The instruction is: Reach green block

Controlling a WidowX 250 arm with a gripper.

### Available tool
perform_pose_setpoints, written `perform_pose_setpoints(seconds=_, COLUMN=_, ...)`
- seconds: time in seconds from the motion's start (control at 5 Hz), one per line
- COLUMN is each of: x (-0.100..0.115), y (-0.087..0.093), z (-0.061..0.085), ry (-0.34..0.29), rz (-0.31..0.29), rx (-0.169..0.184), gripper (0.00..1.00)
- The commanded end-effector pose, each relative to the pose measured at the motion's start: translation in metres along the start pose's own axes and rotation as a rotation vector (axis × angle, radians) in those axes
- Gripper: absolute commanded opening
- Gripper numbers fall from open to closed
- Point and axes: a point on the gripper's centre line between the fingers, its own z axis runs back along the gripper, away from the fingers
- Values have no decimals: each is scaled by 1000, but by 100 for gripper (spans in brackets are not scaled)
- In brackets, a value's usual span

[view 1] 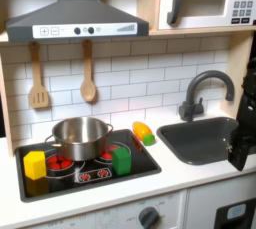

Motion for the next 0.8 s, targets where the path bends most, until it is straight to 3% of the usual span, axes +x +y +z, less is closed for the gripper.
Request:
perform_pose_setpoints(seconds=0.0, x=0, y=0, z=0, ry=0, rz=0, rx=0, gripper=100)
perform_pose_setpoints(seconds=0.2, x=14, y=-11, z=2, ry=-38, rz=70, rx=7, gripper=100)
perform_pose_setpoints(seconds=0.4, x=22, y=-12, z=-1, ry=-42, rz=99, rx=8, gripper=100)
perform_pose_setpoints(seconds=0.6, x=31, y=-7, z=-1, ry=-59, rz=112, rx=32, gripper=100)
